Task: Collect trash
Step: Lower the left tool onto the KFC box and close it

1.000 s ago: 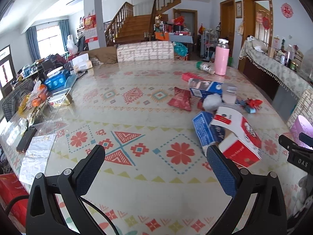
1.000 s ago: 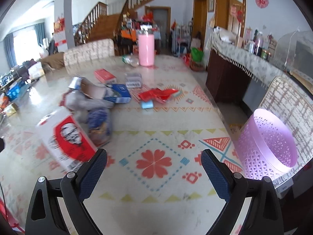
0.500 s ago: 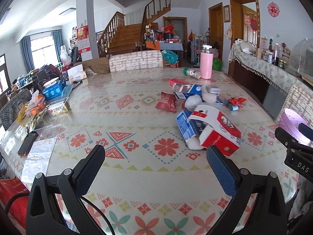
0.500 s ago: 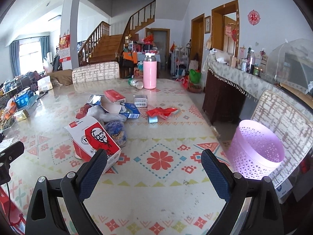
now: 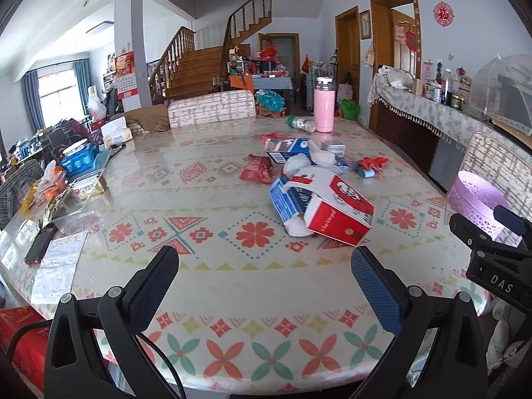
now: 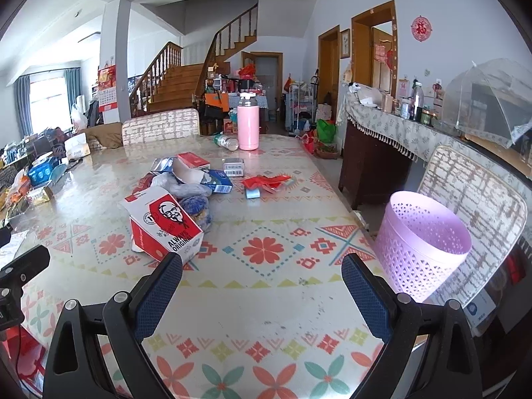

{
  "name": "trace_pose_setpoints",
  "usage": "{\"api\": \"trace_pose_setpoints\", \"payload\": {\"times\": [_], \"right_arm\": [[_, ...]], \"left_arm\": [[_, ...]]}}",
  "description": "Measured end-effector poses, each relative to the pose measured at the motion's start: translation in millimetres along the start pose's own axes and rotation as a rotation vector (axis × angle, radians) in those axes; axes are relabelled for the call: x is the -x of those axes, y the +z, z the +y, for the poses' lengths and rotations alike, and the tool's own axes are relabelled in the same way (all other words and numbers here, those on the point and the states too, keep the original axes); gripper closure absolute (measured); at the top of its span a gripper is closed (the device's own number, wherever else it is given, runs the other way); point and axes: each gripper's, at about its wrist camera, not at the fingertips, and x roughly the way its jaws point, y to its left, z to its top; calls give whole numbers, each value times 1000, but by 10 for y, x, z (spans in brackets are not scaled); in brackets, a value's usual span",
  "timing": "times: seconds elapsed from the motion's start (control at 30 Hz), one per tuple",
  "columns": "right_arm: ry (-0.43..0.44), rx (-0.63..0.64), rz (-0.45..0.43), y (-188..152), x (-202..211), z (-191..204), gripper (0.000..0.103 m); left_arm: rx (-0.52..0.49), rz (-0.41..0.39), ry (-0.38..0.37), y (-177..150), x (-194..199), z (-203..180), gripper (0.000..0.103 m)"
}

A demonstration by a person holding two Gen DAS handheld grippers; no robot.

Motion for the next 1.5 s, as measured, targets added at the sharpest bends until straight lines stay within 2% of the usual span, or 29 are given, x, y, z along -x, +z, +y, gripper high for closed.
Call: {"api": "trace_pose_setpoints", "payload": {"times": [0.43,0.73,1.13,1.5], "right_arm": [[-60,-73,-36,-107,223,-369,5],[-65,-120,-35,-175,252,-595,5],[-69,-182,-4,-233,109,-872,4],[-65,-185,67,-139,-212,-901,4]], "left_arm": [[-21,6,-83,-70,84,-228,0],[-28,27,-115,-60,59,-408,0],[-64,71,-154,-17,-85,-680,0],[-52,107,-153,212,-433,-540,0]]}}
